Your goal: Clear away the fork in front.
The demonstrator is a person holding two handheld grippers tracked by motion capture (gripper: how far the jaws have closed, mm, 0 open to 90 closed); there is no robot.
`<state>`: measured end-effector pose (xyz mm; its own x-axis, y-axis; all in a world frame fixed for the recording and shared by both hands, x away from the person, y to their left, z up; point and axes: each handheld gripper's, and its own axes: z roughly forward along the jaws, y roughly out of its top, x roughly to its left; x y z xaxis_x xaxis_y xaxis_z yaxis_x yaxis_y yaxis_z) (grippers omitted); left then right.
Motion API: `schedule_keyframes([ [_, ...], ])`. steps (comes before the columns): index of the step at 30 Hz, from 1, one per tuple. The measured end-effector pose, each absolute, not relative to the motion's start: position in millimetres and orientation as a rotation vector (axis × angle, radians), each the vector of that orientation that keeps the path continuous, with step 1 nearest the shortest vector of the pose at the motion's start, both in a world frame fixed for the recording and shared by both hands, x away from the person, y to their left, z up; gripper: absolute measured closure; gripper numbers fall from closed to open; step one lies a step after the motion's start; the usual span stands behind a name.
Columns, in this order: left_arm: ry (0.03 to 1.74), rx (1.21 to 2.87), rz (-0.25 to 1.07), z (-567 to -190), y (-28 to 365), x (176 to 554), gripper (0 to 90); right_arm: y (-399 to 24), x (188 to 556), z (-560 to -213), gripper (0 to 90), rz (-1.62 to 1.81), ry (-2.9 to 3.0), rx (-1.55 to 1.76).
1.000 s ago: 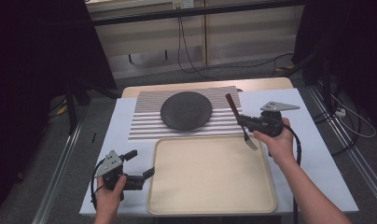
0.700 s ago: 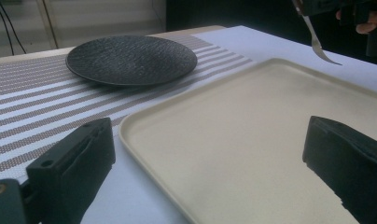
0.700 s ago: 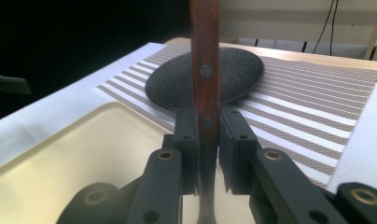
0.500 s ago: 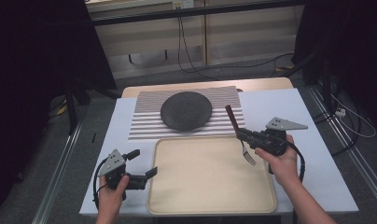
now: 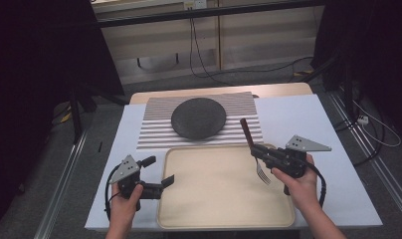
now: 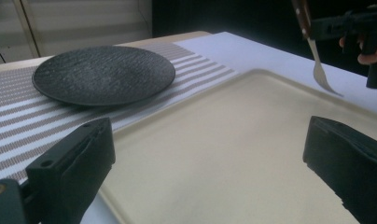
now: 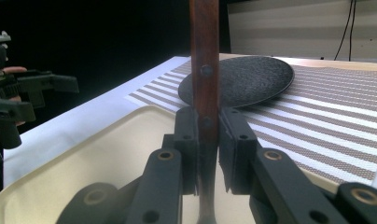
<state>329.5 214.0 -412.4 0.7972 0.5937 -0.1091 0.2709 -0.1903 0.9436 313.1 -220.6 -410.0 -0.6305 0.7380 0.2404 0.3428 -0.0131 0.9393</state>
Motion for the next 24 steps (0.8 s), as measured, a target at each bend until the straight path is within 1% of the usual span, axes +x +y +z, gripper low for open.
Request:
schedule_keyframes([
  [5,0.651,1.774,0.312,-399,201,331,2.1,-209,311,-410,78.5,1.695,1.958,1.096],
  [11,0.641,1.792,0.304,-394,179,335,2.0,-202,311,-411,78.5,1.714,1.959,1.091],
  [24,0.676,1.750,0.282,-376,142,343,2.0,-190,310,-413,78.4,1.726,1.962,1.077],
])
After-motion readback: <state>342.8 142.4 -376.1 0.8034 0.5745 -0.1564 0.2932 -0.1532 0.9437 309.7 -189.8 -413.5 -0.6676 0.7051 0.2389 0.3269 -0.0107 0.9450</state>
